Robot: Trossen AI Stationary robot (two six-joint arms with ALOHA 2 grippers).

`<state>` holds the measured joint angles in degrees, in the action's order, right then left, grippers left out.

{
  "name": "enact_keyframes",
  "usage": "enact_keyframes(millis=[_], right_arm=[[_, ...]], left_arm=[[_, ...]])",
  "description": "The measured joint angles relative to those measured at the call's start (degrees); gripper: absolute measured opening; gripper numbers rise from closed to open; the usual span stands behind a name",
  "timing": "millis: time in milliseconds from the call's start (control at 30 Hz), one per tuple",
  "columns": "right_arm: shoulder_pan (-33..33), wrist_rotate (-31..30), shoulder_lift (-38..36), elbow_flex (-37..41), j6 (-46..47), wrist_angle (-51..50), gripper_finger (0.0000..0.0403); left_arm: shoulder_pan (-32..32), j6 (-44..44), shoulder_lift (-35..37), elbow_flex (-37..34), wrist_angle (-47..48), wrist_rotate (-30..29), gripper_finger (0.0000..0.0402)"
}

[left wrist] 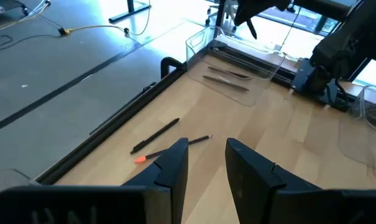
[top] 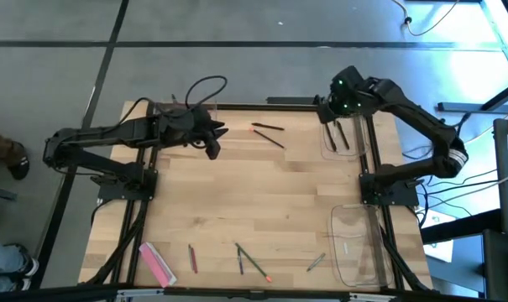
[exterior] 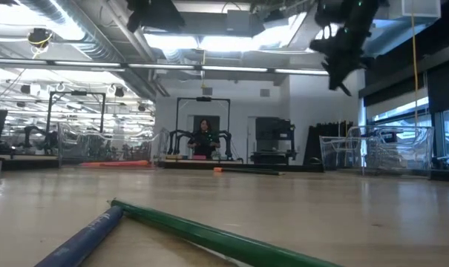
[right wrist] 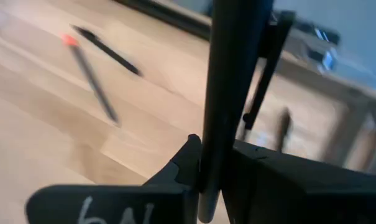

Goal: Sort crayons/erasers/pens/pencils in bins
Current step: Put the black pen into the top right transparent bin, then put the gray crayon into the bottom transparent bin

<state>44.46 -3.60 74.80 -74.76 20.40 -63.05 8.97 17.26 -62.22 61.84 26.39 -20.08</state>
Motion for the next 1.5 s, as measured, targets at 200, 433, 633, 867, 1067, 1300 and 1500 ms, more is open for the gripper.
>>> enact_keyframes(millis=[200, 433, 633, 867, 1067, 1300, 1500], right_arm=[[5.91, 0.15, 5.79, 0.7, 0.02, -3.71, 0.0043], [10.24, 0.65, 13.26, 4.7, -1.36, -4.2, 0.0045], [10.7, 1.57, 17.93, 6.19, -1.44, -3.8, 0.0045], [10.67, 1.73, 22.19, 6.6, -2.46, -2.62, 0.0046], [10.67, 1.73, 23.46, 6.6, -4.17, -2.67, 0.0046], [10.65, 1.73, 23.46, 6.6, -4.39, -2.69, 0.0057], [10.65, 1.73, 23.46, 6.62, -4.39, -2.6, 0.0093]], left_arm=[[0.0, 0.02, -0.19, 0.0, -0.02, 0.0, 0.0099], [0.0, 0.04, -0.19, 0.0, 0.04, 0.0, 0.0098], [0.0, 0.04, -0.19, 0.0, 0.07, 0.0, 0.0098], [0.0, 0.04, -0.19, 0.0, 0.07, 0.0, 0.0098], [0.0, 0.04, -0.19, 0.0, 0.07, 0.0, 0.0098], [0.0, 0.09, -0.19, 0.0, 0.1, 0.0, 0.0098], [0.0, 0.45, -0.19, 0.0, 0.6, 0.02, 0.0098]])
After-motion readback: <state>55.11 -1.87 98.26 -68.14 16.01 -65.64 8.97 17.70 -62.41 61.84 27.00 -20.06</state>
